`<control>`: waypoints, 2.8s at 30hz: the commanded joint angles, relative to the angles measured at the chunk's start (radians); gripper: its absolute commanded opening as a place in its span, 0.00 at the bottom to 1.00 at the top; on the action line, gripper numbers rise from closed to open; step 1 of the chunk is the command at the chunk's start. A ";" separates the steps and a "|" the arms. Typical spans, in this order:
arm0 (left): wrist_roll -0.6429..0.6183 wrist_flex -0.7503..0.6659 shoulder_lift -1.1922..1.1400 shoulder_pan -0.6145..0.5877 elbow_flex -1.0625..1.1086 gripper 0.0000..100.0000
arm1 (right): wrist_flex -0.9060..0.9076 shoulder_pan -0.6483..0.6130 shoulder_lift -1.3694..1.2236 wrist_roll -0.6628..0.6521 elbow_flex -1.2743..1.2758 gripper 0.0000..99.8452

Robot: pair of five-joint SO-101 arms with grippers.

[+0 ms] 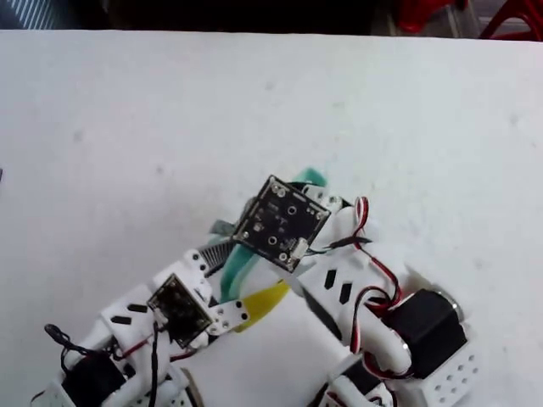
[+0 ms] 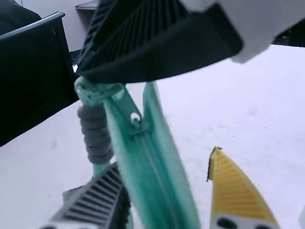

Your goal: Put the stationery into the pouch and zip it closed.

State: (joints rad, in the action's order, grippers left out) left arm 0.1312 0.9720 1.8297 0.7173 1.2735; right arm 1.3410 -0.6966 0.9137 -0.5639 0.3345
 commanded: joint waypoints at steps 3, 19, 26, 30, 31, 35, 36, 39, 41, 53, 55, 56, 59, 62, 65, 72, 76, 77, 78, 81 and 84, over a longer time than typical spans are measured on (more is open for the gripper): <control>-0.002 -0.021 -0.002 -0.013 -0.015 0.12 | 0.007 -0.019 -0.012 0.012 0.012 0.02; 0.000 0.014 -0.002 -0.033 -0.034 0.02 | -0.010 0.194 -0.012 -0.072 0.012 0.02; 0.000 0.014 -0.002 -0.033 -0.035 0.02 | -0.039 0.320 -0.012 -0.115 0.012 0.02; 0.000 0.014 -0.002 -0.035 -0.035 0.02 | -0.051 0.337 -0.012 -0.115 0.012 0.02; 0.000 0.014 -0.002 -0.035 -0.035 0.02 | -0.051 0.337 -0.012 -0.115 0.012 0.02; 0.000 0.014 -0.002 -0.035 -0.035 0.02 | -0.048 0.334 -0.010 -0.114 0.009 0.02; 0.000 0.014 -0.002 -0.035 -0.035 0.02 | -0.047 0.329 -0.010 -0.106 0.003 0.02; 0.000 0.014 -0.002 -0.035 -0.035 0.02 | -0.021 0.272 0.013 0.005 -0.061 0.02; 0.000 0.014 -0.002 -0.035 -0.034 0.02 | 0.058 0.196 0.021 0.120 -0.152 0.03; 0.000 0.011 -0.002 -0.035 -0.020 0.02 | 0.378 0.015 -0.318 0.388 -0.506 0.21; 0.000 0.011 -0.002 -0.036 -0.020 0.02 | 0.378 0.012 -0.331 0.388 -0.503 0.21; 0.000 0.011 -0.002 -0.036 -0.020 0.02 | 0.378 0.001 -0.331 0.388 -0.505 0.20; 0.000 0.009 -0.002 -0.036 -0.018 0.02 | 0.380 -0.022 -0.298 0.388 -0.502 0.12; 0.000 0.008 -0.002 -0.036 -0.018 0.02 | 0.381 -0.050 -0.260 0.385 -0.497 0.04; 0.000 0.006 -0.002 -0.036 -0.018 0.02 | 0.381 -0.058 -0.240 0.387 -0.497 0.08; 0.000 0.009 -0.002 -0.030 -0.005 0.02 | 0.378 -0.122 -0.242 0.379 -0.582 0.19; 0.031 0.018 -0.002 -0.001 0.017 0.02 | 0.380 -0.133 -0.242 0.379 -0.588 0.19; 0.058 0.035 -0.002 0.022 0.018 0.02 | 0.380 -0.133 -0.242 0.379 -0.577 0.19; 0.080 0.054 -0.002 0.051 0.020 0.02 | 0.380 -0.133 -0.242 0.379 -0.568 0.19; 0.129 0.069 -0.002 0.104 0.018 0.02 | 0.378 -0.127 -0.234 0.379 -0.565 0.19; 0.155 0.008 -0.002 -0.002 0.020 0.02 | 0.378 -0.044 -0.219 0.381 -0.574 0.19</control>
State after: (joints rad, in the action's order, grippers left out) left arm 0.2570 1.0104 1.8343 0.7894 1.2827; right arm 1.7001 -0.8025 0.6697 -0.1834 -0.2194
